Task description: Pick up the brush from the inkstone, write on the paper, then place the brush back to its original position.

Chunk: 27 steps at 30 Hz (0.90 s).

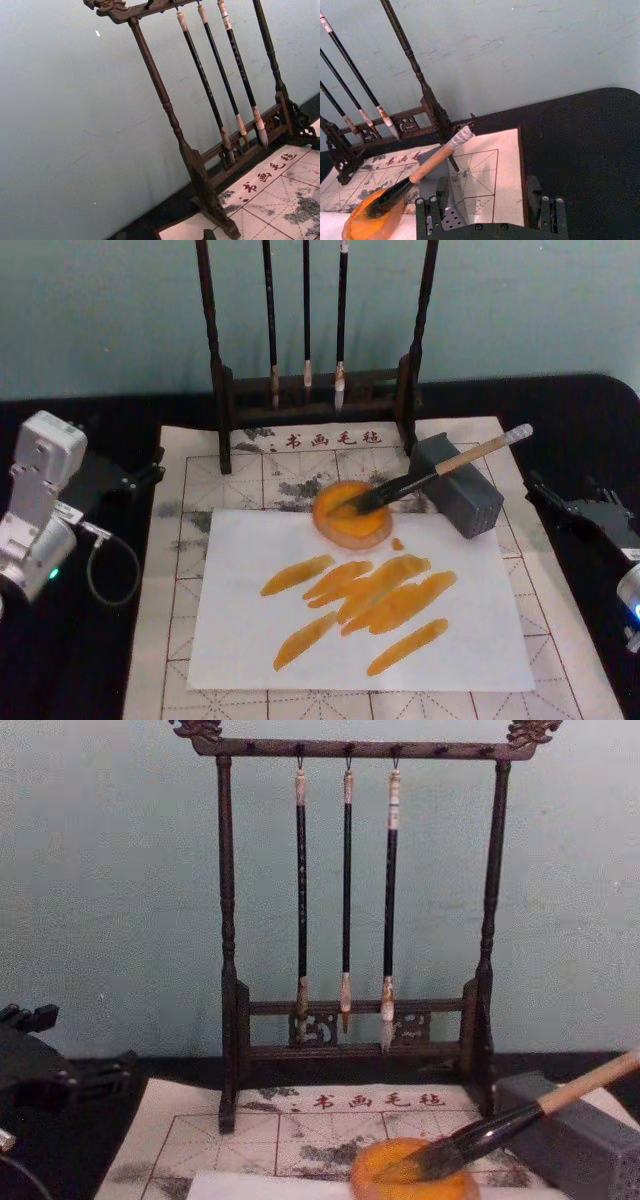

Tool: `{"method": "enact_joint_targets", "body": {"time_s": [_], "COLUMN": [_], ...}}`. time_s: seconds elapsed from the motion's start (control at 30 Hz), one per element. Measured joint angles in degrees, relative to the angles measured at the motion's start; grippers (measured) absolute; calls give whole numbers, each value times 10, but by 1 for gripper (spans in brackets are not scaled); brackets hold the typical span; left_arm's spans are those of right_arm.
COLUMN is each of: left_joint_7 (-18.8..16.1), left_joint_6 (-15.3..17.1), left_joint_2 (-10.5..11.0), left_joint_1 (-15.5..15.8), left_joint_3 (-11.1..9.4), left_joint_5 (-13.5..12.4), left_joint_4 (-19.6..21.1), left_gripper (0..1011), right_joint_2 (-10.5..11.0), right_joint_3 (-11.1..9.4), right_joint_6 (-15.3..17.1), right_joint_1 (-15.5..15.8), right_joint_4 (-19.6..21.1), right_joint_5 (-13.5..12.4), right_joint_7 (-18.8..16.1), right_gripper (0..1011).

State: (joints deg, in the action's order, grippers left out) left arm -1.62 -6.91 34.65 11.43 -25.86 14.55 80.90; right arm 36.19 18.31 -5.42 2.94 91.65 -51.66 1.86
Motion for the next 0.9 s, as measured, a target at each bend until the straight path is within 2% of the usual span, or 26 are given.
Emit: {"method": "enact_joint_targets", "body": {"time_s": [0.9], "left_joint_7": [0], "left_joint_6": [0], "left_joint_2": [0], "left_joint_1": [0], "left_joint_3": [0], "left_joint_5": [0], "left_joint_4": [0], "left_gripper": [1001], "right_joint_2": [0], "right_joint_3": [0], "right_joint_6": [0], "right_joint_1": [0], "right_joint_4": [0], "right_joint_5": [-1], "right_joint_7": [0], "right_gripper": [1000]}}
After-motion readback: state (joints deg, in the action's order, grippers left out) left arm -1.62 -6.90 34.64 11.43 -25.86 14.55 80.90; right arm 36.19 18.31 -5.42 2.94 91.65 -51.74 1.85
